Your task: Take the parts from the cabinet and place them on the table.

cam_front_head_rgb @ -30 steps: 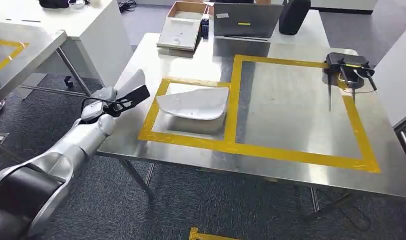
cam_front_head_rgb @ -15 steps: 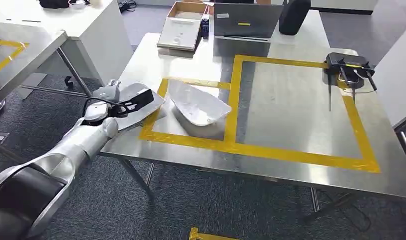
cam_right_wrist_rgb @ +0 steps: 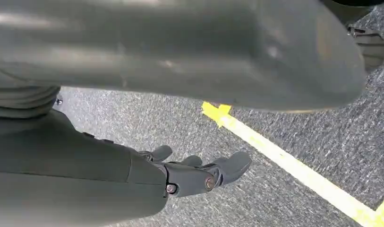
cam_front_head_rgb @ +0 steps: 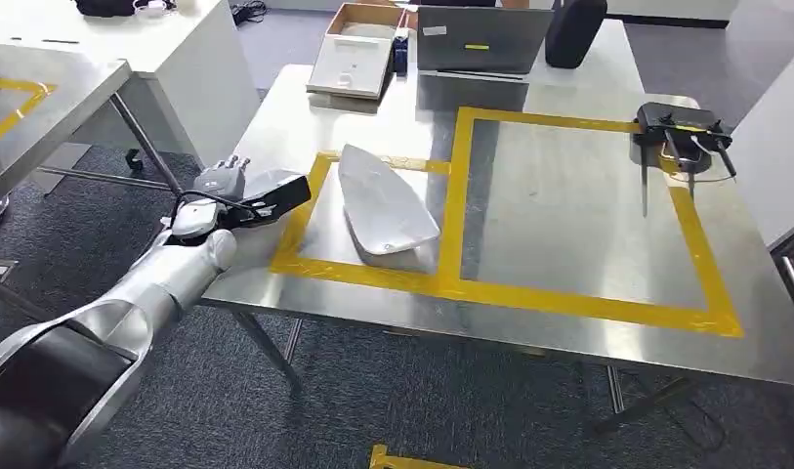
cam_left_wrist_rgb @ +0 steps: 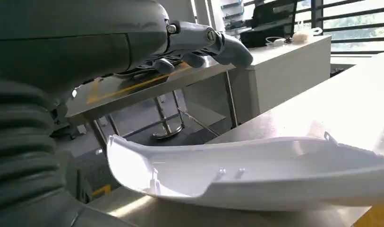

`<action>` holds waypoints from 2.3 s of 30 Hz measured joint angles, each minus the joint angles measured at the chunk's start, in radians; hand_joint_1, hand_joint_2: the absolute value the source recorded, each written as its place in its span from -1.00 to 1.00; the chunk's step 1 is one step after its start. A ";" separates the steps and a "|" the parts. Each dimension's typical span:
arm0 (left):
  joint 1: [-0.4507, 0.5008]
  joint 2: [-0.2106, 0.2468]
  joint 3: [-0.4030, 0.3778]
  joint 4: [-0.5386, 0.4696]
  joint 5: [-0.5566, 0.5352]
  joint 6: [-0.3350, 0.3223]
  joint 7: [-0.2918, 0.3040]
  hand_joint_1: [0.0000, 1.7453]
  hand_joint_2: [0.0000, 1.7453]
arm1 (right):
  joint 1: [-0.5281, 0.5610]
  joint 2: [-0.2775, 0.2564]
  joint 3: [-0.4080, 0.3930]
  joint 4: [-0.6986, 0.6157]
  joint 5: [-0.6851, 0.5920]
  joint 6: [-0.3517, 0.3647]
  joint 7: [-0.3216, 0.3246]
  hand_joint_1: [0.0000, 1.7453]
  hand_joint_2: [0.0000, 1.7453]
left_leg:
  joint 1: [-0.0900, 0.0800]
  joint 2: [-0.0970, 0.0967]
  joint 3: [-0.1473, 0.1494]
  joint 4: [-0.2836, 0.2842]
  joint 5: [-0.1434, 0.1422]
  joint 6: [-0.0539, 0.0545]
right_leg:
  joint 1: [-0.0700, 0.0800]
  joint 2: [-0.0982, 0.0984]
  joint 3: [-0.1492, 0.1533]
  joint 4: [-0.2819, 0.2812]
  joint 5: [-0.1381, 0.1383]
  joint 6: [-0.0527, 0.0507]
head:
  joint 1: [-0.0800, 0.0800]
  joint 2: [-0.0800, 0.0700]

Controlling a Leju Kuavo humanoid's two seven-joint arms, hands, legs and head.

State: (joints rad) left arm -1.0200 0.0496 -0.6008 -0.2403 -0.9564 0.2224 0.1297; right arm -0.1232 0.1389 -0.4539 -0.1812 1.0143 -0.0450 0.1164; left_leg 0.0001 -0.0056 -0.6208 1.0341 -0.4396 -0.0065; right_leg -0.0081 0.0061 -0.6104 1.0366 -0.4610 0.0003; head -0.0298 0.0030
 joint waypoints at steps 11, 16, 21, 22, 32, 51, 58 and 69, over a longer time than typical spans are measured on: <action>0.000 -0.030 0.001 -0.001 0.005 0.059 -0.094 -1.00 -1.00 | 0.002 -0.002 -0.003 0.000 0.000 -0.001 -0.002 -1.00 -1.00 | -0.006 0.000 -0.001 0.006 -0.005 0.008 | -0.006 0.000 0.002 -0.001 0.001 0.005 | 0.000 0.000; 0.000 -0.042 0.001 -0.004 0.007 0.072 -0.108 -1.00 -1.00 | 0.002 -0.002 -0.003 0.000 0.000 -0.001 -0.002 -1.00 -1.00 | -0.010 0.000 0.001 0.004 -0.008 0.021 | -0.009 0.000 0.008 -0.011 0.003 0.018 | -0.001 0.000; -0.003 -0.055 0.001 -0.008 0.007 0.075 -0.108 -1.00 -1.00 | 0.004 -0.004 -0.004 0.000 -0.001 -0.001 -0.002 -1.00 -1.00 | 0.007 0.007 0.015 -0.018 0.002 0.037 | -0.011 -0.002 -0.104 0.227 -0.124 0.036 | 0.005 0.000; -0.001 -0.057 0.001 -0.008 0.007 0.075 -0.108 -1.00 -1.00 | 0.005 -0.004 -0.003 0.000 -0.001 -0.001 -0.002 -1.00 -1.00 | 0.007 0.006 0.015 -0.018 0.001 0.036 | -0.013 -0.002 -0.138 0.290 -0.137 0.040 | 0.005 0.000; 0.000 -0.063 0.001 -0.010 0.007 0.075 -0.108 -1.00 -1.00 | 0.005 -0.008 -0.004 0.000 -0.001 -0.002 -0.002 -1.00 -1.00 | 0.019 0.000 0.018 0.000 -0.023 -0.032 | -0.020 0.002 -0.006 0.005 0.002 0.001 | 0.008 0.000; -0.003 -0.064 0.002 -0.012 0.007 0.075 -0.108 -1.00 -1.00 | 0.005 -0.009 -0.004 0.000 -0.002 -0.002 -0.002 -1.00 -1.00 | 0.012 0.002 0.023 -0.016 -0.007 0.024 | -0.008 0.000 -0.079 0.192 -0.115 0.026 | 0.006 0.000; 0.001 -0.066 0.002 -0.012 0.007 0.075 -0.108 -1.00 -1.00 | 0.005 -0.011 -0.004 0.000 -0.002 -0.002 -0.002 -1.00 -1.00 | 0.008 0.001 0.024 -0.005 -0.018 0.012 | -0.007 -0.006 0.013 -0.001 0.000 0.020 | 0.006 0.000; 0.005 -0.063 0.002 -0.008 0.007 0.075 -0.107 -1.00 -1.00 | 0.007 -0.012 -0.005 0.000 -0.002 -0.001 -0.002 -1.00 -1.00 | 0.011 0.001 -0.131 0.308 -0.143 -0.034 | -0.009 -0.003 0.012 -0.017 0.009 -0.026 | 0.003 0.000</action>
State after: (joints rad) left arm -1.0145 -0.0134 -0.5993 -0.2487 -0.9491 0.2972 0.0225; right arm -0.1157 0.1270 -0.4585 -0.1816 1.0128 -0.0462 0.1144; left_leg 0.0115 -0.0043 -0.7517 1.3426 -0.5828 -0.0404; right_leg -0.0168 0.0033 -0.5984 1.0198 -0.4522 -0.0256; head -0.0267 0.0031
